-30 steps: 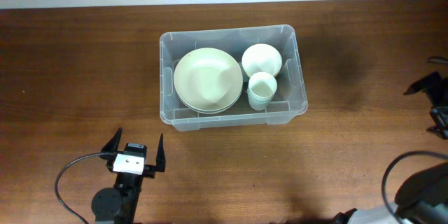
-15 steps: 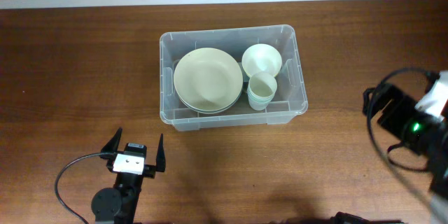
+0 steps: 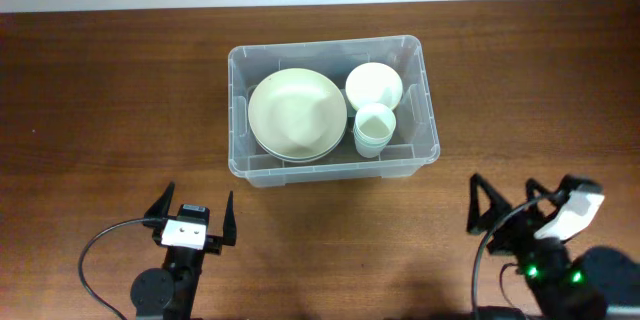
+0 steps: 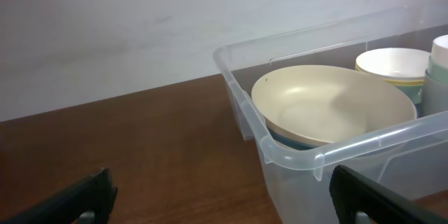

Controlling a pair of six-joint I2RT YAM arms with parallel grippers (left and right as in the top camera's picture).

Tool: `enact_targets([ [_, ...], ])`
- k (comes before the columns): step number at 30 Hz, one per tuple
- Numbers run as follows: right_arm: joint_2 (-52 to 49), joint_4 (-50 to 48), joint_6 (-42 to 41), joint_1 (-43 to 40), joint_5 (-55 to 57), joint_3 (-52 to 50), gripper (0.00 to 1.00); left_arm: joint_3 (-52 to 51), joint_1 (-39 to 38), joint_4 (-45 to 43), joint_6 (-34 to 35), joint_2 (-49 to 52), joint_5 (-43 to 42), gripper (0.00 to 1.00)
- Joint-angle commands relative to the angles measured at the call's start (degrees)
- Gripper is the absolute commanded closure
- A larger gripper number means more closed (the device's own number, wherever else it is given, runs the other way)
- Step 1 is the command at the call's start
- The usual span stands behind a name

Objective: Pack container

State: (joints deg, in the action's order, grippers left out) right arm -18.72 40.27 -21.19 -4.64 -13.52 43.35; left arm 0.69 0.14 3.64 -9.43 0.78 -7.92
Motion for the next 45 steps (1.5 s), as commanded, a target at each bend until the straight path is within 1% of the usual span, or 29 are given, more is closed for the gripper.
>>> enact_targets([
  [1,5.9,-5.4,4.96,2.97,2.19,-6.12,0.01,-0.17,0.39,0.28,-0.55,-0.48,0.24,0.0],
  [4,10.05,-12.52,14.99,5.46,0.85,-11.63,0.01,-0.17,0.42,0.28,-0.55,-0.48,0.24,0.01],
  [8,13.94,-19.28,19.52,8.02,0.94,-17.44,0.01,-0.17,0.42,0.28,-0.55,-0.48,0.22,0.0],
  [13,18.25,-28.11,19.52,8.76,1.36,-24.92,0.01,-0.17,0.39,0.28,-0.55,-0.48,0.22,0.01],
  [16,18.53,-33.99,19.5,8.76,1.33,-28.13,0.01,-0.17,0.42,0.28,-0.55,-0.48,0.22,0.01],
  [21,18.53,-41.11,19.52,8.76,1.36,-31.52,0.01,-0.17,0.42,0.28,-0.55,-0.48,0.22,0.01],
  [27,18.53,-42.75,22.88,8.76,1.36,-33.09,0.01,-0.17,0.42,0.28,-0.55,-0.48,0.22,0.0],
  [34,18.53,-42.86,22.95,8.74,1.6,-34.01,0.01,-0.17,0.42,0.28,-0.55,-0.48,0.22,0.0],
  [39,18.53,-46.12,22.93,8.76,1.6,-36.74,0.01,-0.17,0.42,0.28,-0.55,-0.48,0.22,0.01],
  [45,18.53,-46.38,22.91,8.76,3.19,-38.71,0.01,-0.17,0.39,0.28,-0.55,-0.48,0.22,0.0],
])
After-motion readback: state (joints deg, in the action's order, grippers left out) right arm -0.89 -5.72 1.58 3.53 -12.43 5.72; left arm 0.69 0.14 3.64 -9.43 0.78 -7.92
